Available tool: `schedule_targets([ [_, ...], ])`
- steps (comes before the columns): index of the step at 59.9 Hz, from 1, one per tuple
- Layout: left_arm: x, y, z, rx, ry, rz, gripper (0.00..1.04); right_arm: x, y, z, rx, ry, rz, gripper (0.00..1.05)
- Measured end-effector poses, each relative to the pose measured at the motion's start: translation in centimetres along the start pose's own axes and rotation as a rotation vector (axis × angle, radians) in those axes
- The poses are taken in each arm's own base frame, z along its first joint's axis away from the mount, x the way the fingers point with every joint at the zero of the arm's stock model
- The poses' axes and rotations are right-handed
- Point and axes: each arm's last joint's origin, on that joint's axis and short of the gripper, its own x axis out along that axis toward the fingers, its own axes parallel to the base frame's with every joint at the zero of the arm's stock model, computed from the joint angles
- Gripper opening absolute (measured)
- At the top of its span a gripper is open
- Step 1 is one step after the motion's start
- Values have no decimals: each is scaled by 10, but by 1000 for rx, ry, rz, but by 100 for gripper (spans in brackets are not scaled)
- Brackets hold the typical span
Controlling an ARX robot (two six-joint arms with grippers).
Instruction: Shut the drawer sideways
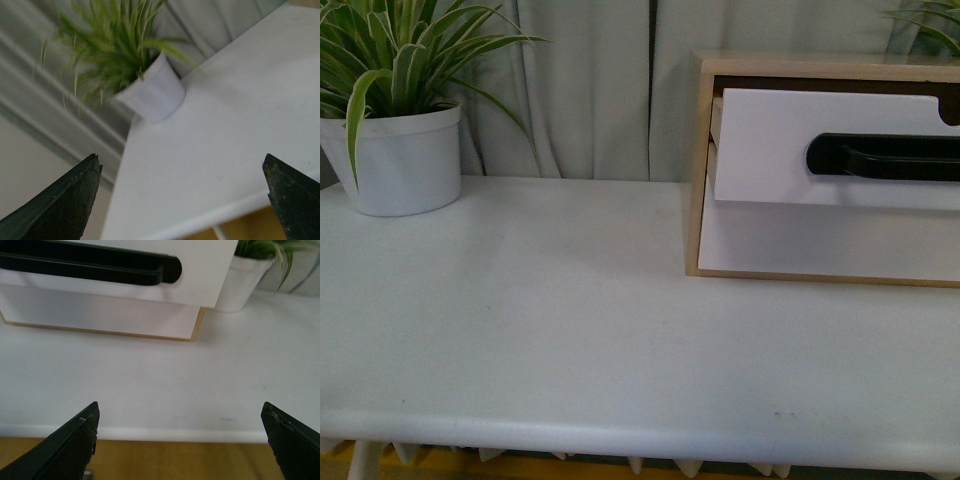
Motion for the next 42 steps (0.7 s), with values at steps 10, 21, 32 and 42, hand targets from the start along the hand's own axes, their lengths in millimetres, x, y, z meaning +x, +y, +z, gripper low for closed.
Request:
schedule_targets([
  [10, 17, -6, 30, 424, -338, -67, 98, 13, -12, 27, -422, 19, 32, 95],
  [21, 36, -19, 51, 638, -500, -124, 98, 25, -26, 57, -589, -5, 27, 95],
  [32, 57, -35, 68, 727, -590, -170, 98, 40, -42, 82, -647, -14, 22, 95],
  [42, 84, -51, 86, 769, -607, -199, 98, 58, -52, 93, -662, 13, 42, 95],
])
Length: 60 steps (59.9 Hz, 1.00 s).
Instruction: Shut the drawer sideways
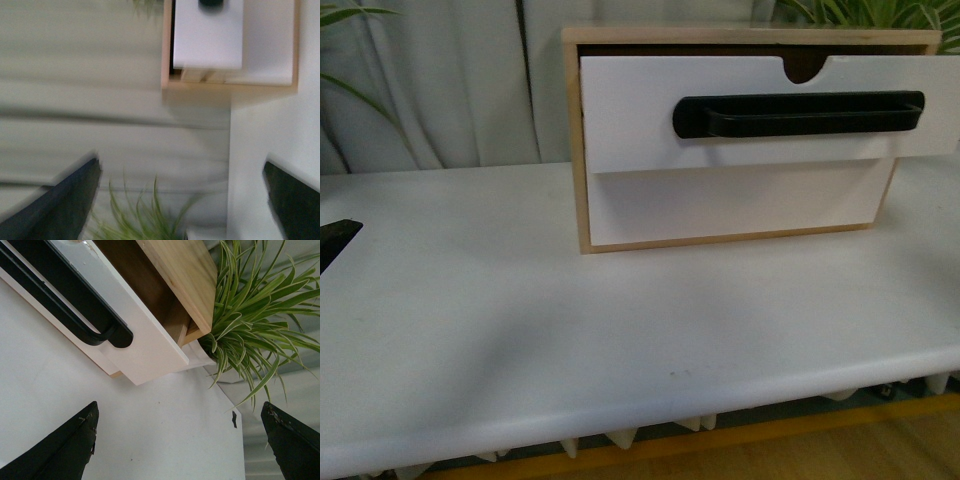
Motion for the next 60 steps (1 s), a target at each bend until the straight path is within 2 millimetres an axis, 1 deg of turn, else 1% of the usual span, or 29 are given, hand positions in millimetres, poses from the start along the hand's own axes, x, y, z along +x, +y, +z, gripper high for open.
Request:
schedule_targets([
  [4, 11, 1, 1, 8, -8, -6, 98, 6, -2, 0, 1, -2, 17, 95],
  [11, 39, 4, 9, 25, -82, 2, 98, 17, -4, 2, 4, -5, 46, 95],
  [14, 51, 6, 8, 26, -81, 7, 98, 22, -5, 2, 7, -5, 55, 95],
  [26, 81, 8, 2, 24, -69, -1, 98, 36, -7, 0, 13, -2, 82, 95],
  [34, 98, 13, 1, 19, -68, 4, 98, 45, -11, -1, 14, -6, 84, 95],
  [41, 114, 16, 5, 5, -69, 12, 98, 54, -13, -4, 17, 1, 80, 95],
  [53, 132, 17, 17, -10, -103, 13, 98, 65, -16, -8, 24, 16, 91, 95],
  [60, 139, 18, 19, -14, -106, 15, 98, 69, -18, -7, 23, 13, 88, 95],
])
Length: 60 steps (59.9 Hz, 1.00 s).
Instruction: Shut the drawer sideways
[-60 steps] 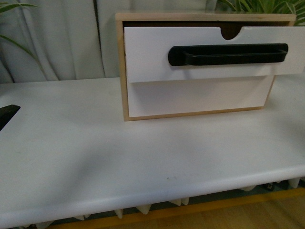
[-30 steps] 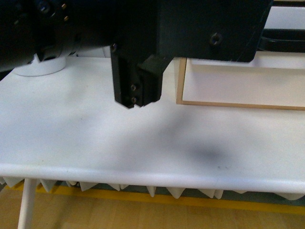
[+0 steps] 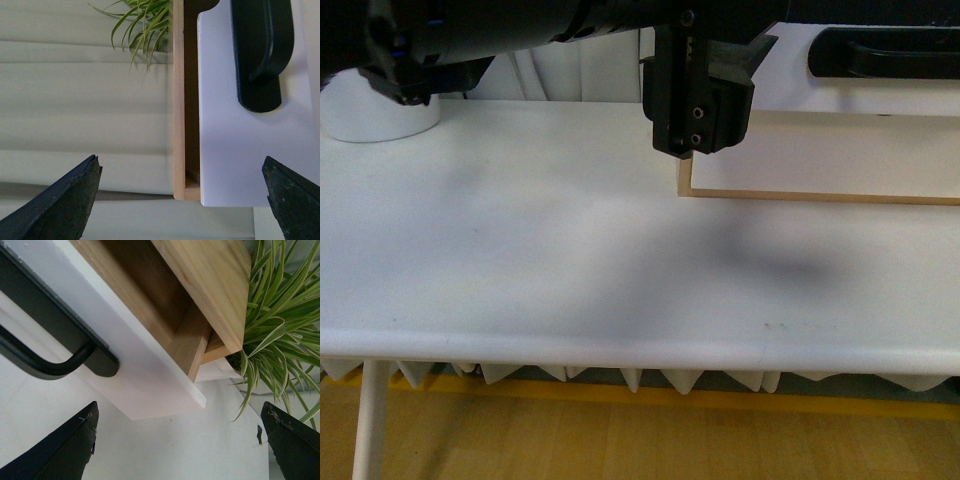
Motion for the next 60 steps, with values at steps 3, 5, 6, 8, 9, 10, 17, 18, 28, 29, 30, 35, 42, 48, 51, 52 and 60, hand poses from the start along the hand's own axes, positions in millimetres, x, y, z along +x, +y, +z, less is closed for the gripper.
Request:
schedule_targets([
  [3, 3, 1, 0, 0, 0, 1, 98, 2, -2, 0, -1, -1, -3, 95],
  [5, 5, 1, -1, 0, 1, 1, 98, 3, -3, 1, -1, -2, -4, 95],
  [6, 6, 1, -1, 0, 1, 1, 98, 4, -3, 1, -1, -2, -5, 95],
  [8, 8, 2, -1, 0, 1, 3, 98, 6, -4, 0, -1, -2, -5, 95],
  [9, 8, 2, -1, 0, 2, 3, 98, 6, -4, 0, -1, -2, -5, 95],
  [10, 10, 2, -1, 0, 2, 4, 98, 7, -5, 0, -1, -2, -4, 95],
  [17, 17, 4, -1, 1, -2, 10, 98, 14, -7, 0, 0, 0, -2, 95],
  [18, 18, 4, -1, 0, -3, 10, 98, 15, -7, 0, 0, 0, -2, 95],
  [28, 26, 4, -1, 0, -5, 9, 98, 23, -11, 0, -1, -1, -5, 95],
  [29, 26, 4, -2, 0, -5, 9, 98, 23, -11, 0, -2, -2, -6, 95],
  [30, 26, 3, -2, 0, -5, 6, 98, 24, -12, 0, -3, -4, -9, 95],
  [35, 29, 2, -2, 0, -7, 2, 98, 29, -13, 1, -6, -7, -13, 95],
  [42, 36, 2, -5, 1, -3, 8, 98, 37, -11, 0, -6, -3, -4, 95],
  [48, 41, 1, -6, 2, 1, 11, 98, 43, -12, 1, -8, -4, -4, 95],
  [51, 44, 0, -8, 3, 3, 10, 98, 46, -12, 1, -7, -7, -7, 95],
  [52, 44, 0, -8, 3, 4, 10, 98, 47, -13, 1, -7, -8, -8, 95],
  [60, 53, -2, -12, 4, 11, 9, 98, 59, -16, 2, -7, -12, -22, 95],
])
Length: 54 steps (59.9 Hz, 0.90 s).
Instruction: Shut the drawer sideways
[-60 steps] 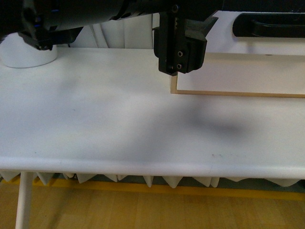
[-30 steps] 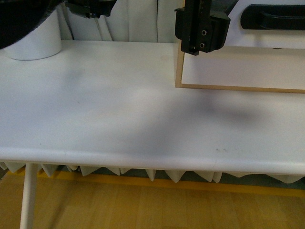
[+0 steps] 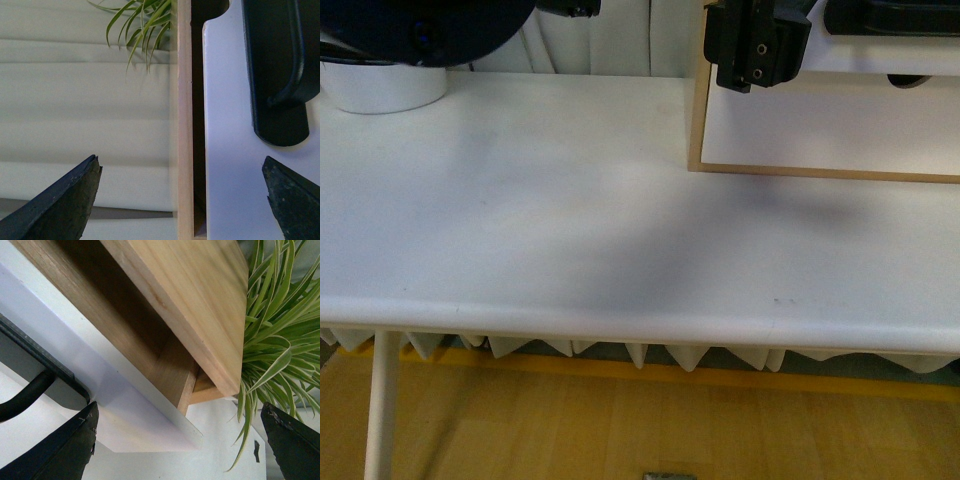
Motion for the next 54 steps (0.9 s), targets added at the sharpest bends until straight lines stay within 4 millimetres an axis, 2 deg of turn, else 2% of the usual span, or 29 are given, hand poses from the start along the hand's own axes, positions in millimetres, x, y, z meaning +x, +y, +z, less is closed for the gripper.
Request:
schedule_targets([
  [33, 39, -4, -15, 5, 37, -1, 98, 47, -9, -4, 43, 2, -82, 95],
  [42, 47, -4, -17, 4, 44, 1, 98, 50, -9, -5, 58, 7, -94, 95],
  [54, 40, -7, -17, 0, 48, 3, 98, 44, -5, -7, 69, 2, -83, 95],
])
